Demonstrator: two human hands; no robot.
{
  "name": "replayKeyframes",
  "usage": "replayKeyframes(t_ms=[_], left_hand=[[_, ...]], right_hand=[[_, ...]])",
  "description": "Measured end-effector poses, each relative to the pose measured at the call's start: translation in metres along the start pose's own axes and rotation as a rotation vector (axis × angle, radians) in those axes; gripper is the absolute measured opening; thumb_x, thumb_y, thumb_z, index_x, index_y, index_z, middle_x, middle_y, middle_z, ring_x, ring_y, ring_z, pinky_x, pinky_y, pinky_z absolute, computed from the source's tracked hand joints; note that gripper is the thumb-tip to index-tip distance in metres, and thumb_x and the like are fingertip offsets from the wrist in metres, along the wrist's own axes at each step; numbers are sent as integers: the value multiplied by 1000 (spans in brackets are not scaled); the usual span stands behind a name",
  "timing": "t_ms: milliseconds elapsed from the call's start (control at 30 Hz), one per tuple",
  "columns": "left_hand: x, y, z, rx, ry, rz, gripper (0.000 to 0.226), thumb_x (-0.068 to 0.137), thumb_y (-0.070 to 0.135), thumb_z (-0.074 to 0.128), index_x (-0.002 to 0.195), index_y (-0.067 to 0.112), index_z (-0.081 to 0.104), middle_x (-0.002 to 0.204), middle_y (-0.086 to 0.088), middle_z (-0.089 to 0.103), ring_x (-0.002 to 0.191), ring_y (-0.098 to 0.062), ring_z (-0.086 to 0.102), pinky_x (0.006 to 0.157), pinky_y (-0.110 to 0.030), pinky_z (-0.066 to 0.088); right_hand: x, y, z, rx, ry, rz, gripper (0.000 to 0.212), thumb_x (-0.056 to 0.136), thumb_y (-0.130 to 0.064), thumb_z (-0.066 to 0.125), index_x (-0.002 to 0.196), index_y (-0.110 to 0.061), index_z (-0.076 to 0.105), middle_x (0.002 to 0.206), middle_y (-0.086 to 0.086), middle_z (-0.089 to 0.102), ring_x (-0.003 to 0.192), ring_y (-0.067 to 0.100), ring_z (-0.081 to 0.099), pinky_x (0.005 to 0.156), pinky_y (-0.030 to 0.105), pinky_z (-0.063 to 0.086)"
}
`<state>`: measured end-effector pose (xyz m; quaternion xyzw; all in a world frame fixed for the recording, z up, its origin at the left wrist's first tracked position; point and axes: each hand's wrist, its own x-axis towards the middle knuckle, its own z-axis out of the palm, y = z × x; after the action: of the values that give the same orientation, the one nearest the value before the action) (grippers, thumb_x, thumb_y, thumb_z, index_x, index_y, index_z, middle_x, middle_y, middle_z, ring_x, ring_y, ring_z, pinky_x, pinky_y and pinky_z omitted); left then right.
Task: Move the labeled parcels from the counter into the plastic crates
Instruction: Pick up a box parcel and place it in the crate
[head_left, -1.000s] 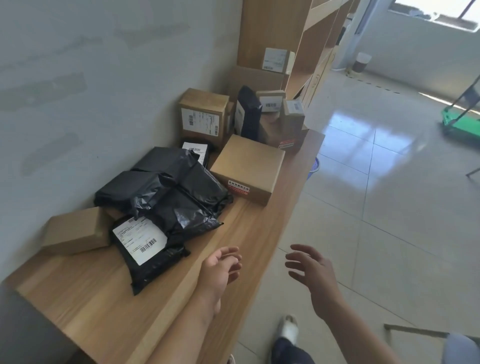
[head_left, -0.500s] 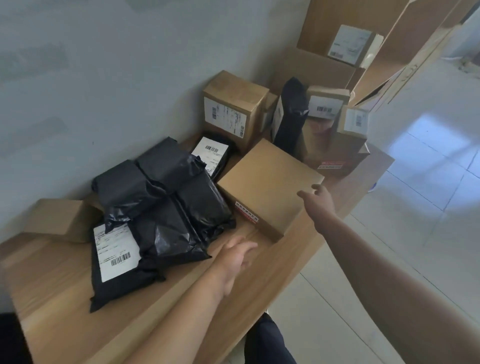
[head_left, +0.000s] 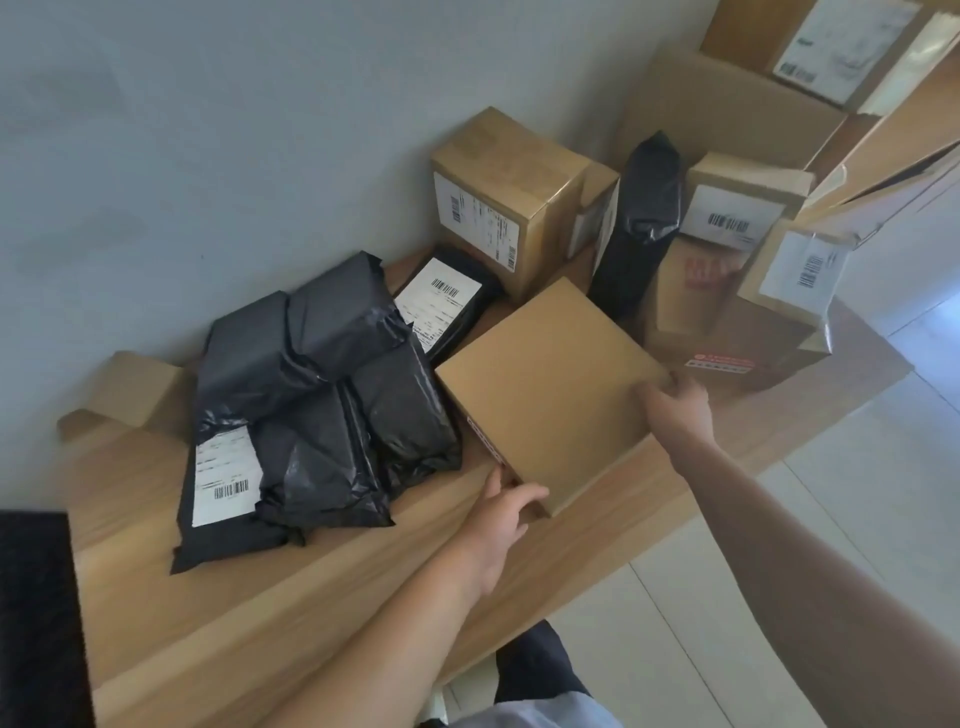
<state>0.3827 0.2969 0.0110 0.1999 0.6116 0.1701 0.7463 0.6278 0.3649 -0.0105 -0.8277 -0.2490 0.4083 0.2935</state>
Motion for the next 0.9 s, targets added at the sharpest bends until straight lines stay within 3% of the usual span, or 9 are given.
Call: replayKeyframes(t_ms=[67, 133, 267, 500, 600, 700, 767, 833, 900], left_hand=[[-6, -4, -4, -4, 29, 28, 79, 98, 21, 67, 163, 30, 23, 125, 15, 50, 133, -19, 47, 121, -38, 33], [-11, -8, -10, -10, 57, 64, 71, 97, 19, 67, 159, 30, 33, 136, 12, 53, 136, -17, 48, 121, -37, 34], [-33, -18, -29, -2, 74, 161, 53, 97, 16, 66, 143, 33, 48, 135, 11, 63, 127, -11, 56, 107, -32, 37], [-111, -48, -68, -69, 20, 370, 60, 78, 36, 75, 132, 45, 51, 127, 20, 68, 118, 3, 62, 96, -21, 43], [-142, -68, -84, -110, -22, 456, 49, 77, 36, 73, 124, 49, 62, 117, 23, 75, 109, 7, 68, 84, -13, 51], [-169, -90, -99, -114, -7, 549, 47, 82, 38, 72, 126, 50, 62, 120, 19, 75, 112, 4, 68, 94, -26, 46], [-178, -105, -111, -174, 71, 572, 39, 94, 27, 68, 122, 53, 62, 111, 15, 78, 107, -3, 72, 91, -32, 46], [-185, -120, -124, -240, 170, 557, 40, 99, 20, 65, 113, 57, 64, 97, 15, 78, 100, -10, 75, 82, -33, 51], [-195, -132, -141, -272, 260, 553, 38, 99, 22, 67, 114, 57, 64, 88, 17, 77, 97, -11, 73, 79, -34, 54]], right_hand=[[-8, 3, -2, 9, -6, 10, 74, 87, -47, 56, 155, -22, 41, 150, 8, 48, 134, 37, 49, 109, 56, 47], [-21, 4, -5, 27, 0, 10, 73, 88, -49, 56, 154, -22, 42, 151, 8, 48, 133, 36, 50, 108, 55, 47], [-64, 10, -16, 106, 46, -42, 63, 92, -46, 60, 147, -18, 51, 147, 8, 50, 122, 31, 54, 99, 49, 49], [-187, 16, -39, 256, 75, -224, 46, 82, -50, 60, 118, -26, 74, 130, 16, 62, 121, 29, 59, 108, 51, 45], [-233, 7, -45, 291, 60, -373, 36, 84, -42, 64, 115, -29, 77, 123, 3, 70, 110, 6, 64, 98, 36, 49], [-274, -4, -46, 252, 17, -522, 22, 84, -35, 61, 96, -42, 77, 89, -21, 72, 79, -9, 61, 73, 12, 47], [-294, -5, -39, 186, -23, -571, 20, 85, -33, 59, 90, -44, 74, 83, -20, 71, 78, -3, 61, 68, 16, 49], [-304, 1, -26, 129, -82, -554, 15, 91, -33, 60, 95, -39, 73, 93, -13, 73, 90, 9, 64, 75, 30, 49], [-310, 9, -9, 88, -165, -501, 13, 97, -28, 62, 100, -34, 73, 91, -14, 75, 91, 13, 67, 74, 32, 49]])
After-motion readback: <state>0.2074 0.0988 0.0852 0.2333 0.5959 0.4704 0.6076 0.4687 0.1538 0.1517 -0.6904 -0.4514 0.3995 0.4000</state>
